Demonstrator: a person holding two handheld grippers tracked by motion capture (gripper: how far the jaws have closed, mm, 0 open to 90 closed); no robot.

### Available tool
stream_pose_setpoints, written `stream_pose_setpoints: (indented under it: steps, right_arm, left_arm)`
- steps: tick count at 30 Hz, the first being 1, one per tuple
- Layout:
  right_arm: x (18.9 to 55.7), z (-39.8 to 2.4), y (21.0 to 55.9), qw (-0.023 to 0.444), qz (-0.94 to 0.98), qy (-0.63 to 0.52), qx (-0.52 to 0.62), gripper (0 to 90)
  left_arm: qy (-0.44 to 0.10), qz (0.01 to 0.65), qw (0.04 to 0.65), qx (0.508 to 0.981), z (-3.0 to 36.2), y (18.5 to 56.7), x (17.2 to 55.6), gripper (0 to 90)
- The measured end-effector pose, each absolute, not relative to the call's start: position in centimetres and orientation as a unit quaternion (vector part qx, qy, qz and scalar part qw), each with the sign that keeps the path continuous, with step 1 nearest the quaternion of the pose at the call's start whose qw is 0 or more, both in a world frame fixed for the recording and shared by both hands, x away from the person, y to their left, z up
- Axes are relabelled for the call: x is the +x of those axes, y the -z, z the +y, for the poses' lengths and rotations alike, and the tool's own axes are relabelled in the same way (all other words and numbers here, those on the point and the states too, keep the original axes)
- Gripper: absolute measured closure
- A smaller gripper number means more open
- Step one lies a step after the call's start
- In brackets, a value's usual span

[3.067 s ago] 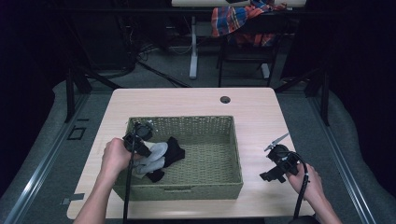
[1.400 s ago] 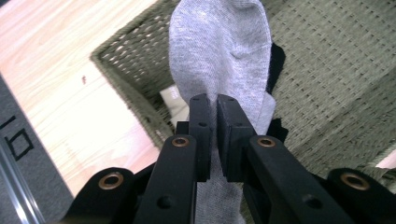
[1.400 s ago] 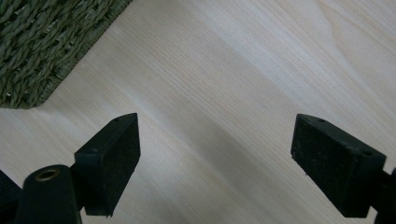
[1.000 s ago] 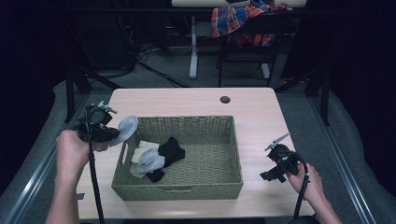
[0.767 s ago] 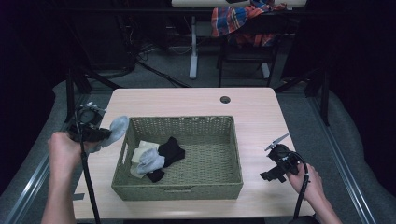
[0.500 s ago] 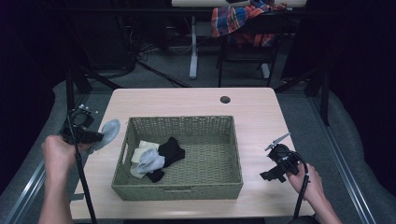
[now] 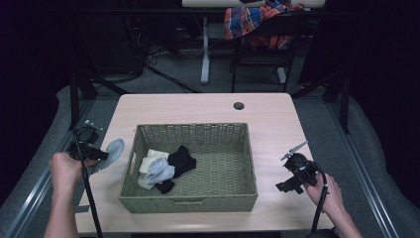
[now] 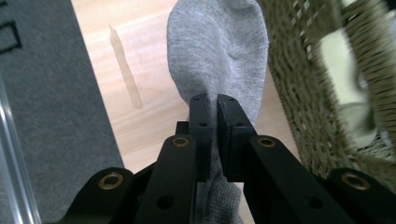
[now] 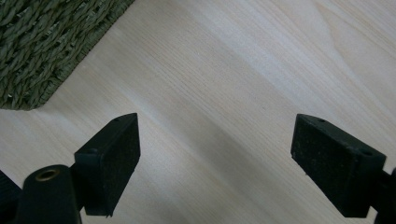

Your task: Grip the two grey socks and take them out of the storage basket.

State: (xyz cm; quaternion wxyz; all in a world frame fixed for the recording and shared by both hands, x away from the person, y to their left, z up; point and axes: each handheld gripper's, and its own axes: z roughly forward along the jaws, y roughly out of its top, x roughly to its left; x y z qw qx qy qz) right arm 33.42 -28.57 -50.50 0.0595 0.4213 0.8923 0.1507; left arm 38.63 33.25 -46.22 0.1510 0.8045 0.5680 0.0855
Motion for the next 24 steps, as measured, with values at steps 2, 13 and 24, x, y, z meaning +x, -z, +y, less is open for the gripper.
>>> stream_pose_setpoints:
  steps: [2,13,24]
  right_arm:
    - [33.4,-28.6,50.5,0.060,0.892,-0.151,0.421,15.6]
    - [33.4,-28.6,50.5,0.060,0.892,-0.150,0.421,15.6]
    - [33.4,-28.5,50.6,0.061,0.891,-0.152,0.423,15.6]
  left_arm:
    - [-0.074,0.569,0.152,0.805,33.4,46.9,38.8,85.4]
    - [-0.041,0.572,0.124,0.810,33.2,49.6,39.4,85.3]
    - [-0.020,0.567,0.108,0.817,32.6,51.2,39.8,83.8]
